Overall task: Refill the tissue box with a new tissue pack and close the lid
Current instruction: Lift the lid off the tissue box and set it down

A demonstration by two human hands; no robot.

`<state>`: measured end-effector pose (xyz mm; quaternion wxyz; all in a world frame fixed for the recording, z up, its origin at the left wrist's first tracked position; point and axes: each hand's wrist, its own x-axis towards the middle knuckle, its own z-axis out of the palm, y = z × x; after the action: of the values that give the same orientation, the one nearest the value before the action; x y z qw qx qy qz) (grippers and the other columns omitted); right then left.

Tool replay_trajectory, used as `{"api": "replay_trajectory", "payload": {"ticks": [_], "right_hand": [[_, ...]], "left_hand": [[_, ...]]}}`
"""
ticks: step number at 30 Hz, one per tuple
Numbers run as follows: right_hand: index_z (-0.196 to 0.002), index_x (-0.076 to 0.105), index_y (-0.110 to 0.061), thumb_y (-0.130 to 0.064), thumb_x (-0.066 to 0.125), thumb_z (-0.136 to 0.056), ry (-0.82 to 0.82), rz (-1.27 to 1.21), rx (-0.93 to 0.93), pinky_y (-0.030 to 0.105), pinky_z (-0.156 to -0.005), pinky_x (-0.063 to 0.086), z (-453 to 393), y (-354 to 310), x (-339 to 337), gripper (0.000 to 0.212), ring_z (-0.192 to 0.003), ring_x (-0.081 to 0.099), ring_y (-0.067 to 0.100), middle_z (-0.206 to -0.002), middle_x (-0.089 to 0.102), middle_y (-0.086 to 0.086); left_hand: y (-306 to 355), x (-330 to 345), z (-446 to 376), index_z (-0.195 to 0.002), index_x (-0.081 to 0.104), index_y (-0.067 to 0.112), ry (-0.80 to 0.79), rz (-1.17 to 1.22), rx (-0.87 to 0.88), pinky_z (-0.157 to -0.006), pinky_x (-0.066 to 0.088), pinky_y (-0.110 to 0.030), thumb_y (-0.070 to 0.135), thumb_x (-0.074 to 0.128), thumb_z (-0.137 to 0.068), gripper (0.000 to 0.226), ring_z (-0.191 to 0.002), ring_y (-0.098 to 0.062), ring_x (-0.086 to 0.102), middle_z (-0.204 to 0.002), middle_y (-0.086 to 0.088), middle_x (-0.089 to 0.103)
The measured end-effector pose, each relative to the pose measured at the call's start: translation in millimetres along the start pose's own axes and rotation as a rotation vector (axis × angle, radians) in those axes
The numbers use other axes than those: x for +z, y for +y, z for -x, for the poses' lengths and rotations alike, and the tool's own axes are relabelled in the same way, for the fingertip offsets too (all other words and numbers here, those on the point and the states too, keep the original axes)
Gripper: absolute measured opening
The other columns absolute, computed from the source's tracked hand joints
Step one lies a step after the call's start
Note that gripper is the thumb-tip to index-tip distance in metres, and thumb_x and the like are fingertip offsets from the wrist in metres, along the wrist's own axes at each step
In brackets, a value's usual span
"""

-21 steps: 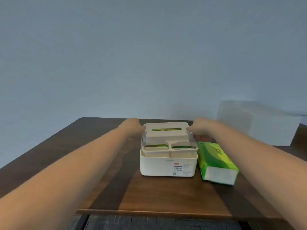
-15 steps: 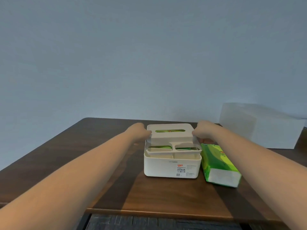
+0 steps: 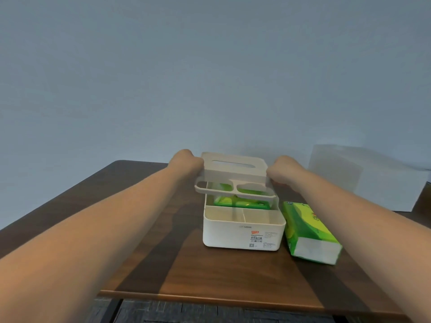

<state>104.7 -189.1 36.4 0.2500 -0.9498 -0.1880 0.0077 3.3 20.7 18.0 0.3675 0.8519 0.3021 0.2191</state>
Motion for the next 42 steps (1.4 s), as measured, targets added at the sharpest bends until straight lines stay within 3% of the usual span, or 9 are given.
{"api": "replay_trajectory", "payload": {"ticks": [6,12,17,22,24,26,31,37,42], "right_hand": [[-0.053,0.052,-0.007,0.001,0.061,-0.075,-0.067,0.037,-0.070,0.026,-0.054,0.039,1.3,-48.4,17.5,0.024,-0.059,0.050,0.025,-0.060,0.051,0.008],[-0.058,0.056,-0.007,-0.003,0.063,-0.075,-0.144,0.100,-0.158,0.025,-0.047,0.035,0.4,-97.6,51.8,0.019,-0.054,0.047,0.023,-0.063,0.053,0.007],[-0.073,0.057,-0.005,-0.008,0.064,-0.080,-0.223,0.192,-0.240,0.032,-0.072,0.044,-0.6,-135.8,88.4,0.011,-0.085,0.052,0.031,-0.092,0.054,0.010],[-0.102,0.064,-0.006,-0.020,0.072,-0.080,-0.369,0.360,-0.268,0.036,-0.086,0.051,-5.6,-166.1,130.7,0.027,-0.091,0.058,0.033,-0.094,0.056,0.010],[-0.080,0.057,-0.003,-0.021,0.072,-0.081,-0.411,0.444,-0.284,0.035,-0.082,0.049,-7.7,-171.4,146.9,0.023,-0.090,0.056,0.033,-0.083,0.053,0.009],[-0.062,0.047,-0.003,-0.018,0.067,-0.084,-0.446,0.486,-0.274,0.034,-0.074,0.045,-13.8,-173.2,163.5,0.033,-0.084,0.052,0.032,-0.071,0.047,0.008],[-0.059,0.053,-0.006,-0.015,0.064,-0.085,-0.498,0.567,-0.277,0.033,-0.074,0.044,-21.4,-171.1,188.0,0.029,-0.061,0.050,0.023,-0.069,0.051,0.008],[-0.060,0.055,-0.006,-0.011,0.058,-0.087,-0.489,0.522,-0.284,0.034,-0.074,0.046,-26.4,-168.9,189.0,0.027,-0.060,0.051,0.022,-0.071,0.055,0.008],[-0.060,0.052,-0.006,-0.009,0.040,-0.092,-0.426,0.410,-0.287,0.032,-0.074,0.047,-20.6,-166.4,169.3,0.035,-0.054,0.052,0.020,-0.055,0.061,0.007]], "left_hand": [[-30.8,-41.4,-6.9,-0.079,0.053,0.006,0.058,-0.023,-0.023,-0.066,0.040,-0.032,0.007,0.054,-0.074,0.005,-0.076,-0.031,0.049,-0.085,-0.014,0.056],[-81.8,-71.8,-11.5,-0.066,0.046,0.010,0.124,-0.047,-0.117,-0.064,0.038,-0.031,0.006,0.054,-0.071,0.010,-0.074,-0.030,0.047,-0.070,-0.008,0.049],[-126.7,-87.5,-12.8,-0.072,0.049,0.009,0.147,-0.149,-0.184,-0.055,0.036,-0.028,0.004,0.054,-0.071,0.007,-0.066,-0.026,0.049,-0.070,-0.007,0.051],[-168.5,-91.2,-18.4,-0.087,0.051,0.007,0.177,-0.302,-0.258,-0.064,0.039,-0.030,0.008,0.048,-0.079,0.008,-0.068,-0.022,0.048,-0.071,-0.004,0.050],[-181.0,-90.7,-23.1,-0.095,0.053,0.007,0.175,-0.333,-0.294,-0.069,0.043,-0.032,0.010,0.049,-0.081,0.015,-0.078,-0.026,0.052,-0.072,-0.002,0.049],[-190.4,-89.0,-26.1,-0.100,0.054,0.006,0.155,-0.352,-0.322,-0.073,0.046,-0.033,0.011,0.049,-0.083,0.019,-0.082,-0.027,0.053,-0.073,-0.002,0.049],[-202.4,-83.2,-29.2,-0.097,0.051,0.008,0.100,-0.413,-0.308,-0.061,0.039,-0.027,0.010,0.046,-0.085,0.013,-0.078,-0.021,0.052,-0.087,-0.007,0.055],[-199.2,-77.3,-28.1,-0.096,0.052,0.013,0.079,-0.605,-0.327,-0.065,0.042,-0.029,0.011,0.044,-0.083,0.015,-0.076,-0.023,0.054,-0.081,-0.004,0.057],[-177.4,-69.1,-25.2,-0.117,0.049,0.015,0.164,-0.697,-0.239,-0.054,0.037,-0.027,0.014,0.046,-0.086,0.032,-0.076,-0.020,0.055,-0.077,0.001,0.052]]}}
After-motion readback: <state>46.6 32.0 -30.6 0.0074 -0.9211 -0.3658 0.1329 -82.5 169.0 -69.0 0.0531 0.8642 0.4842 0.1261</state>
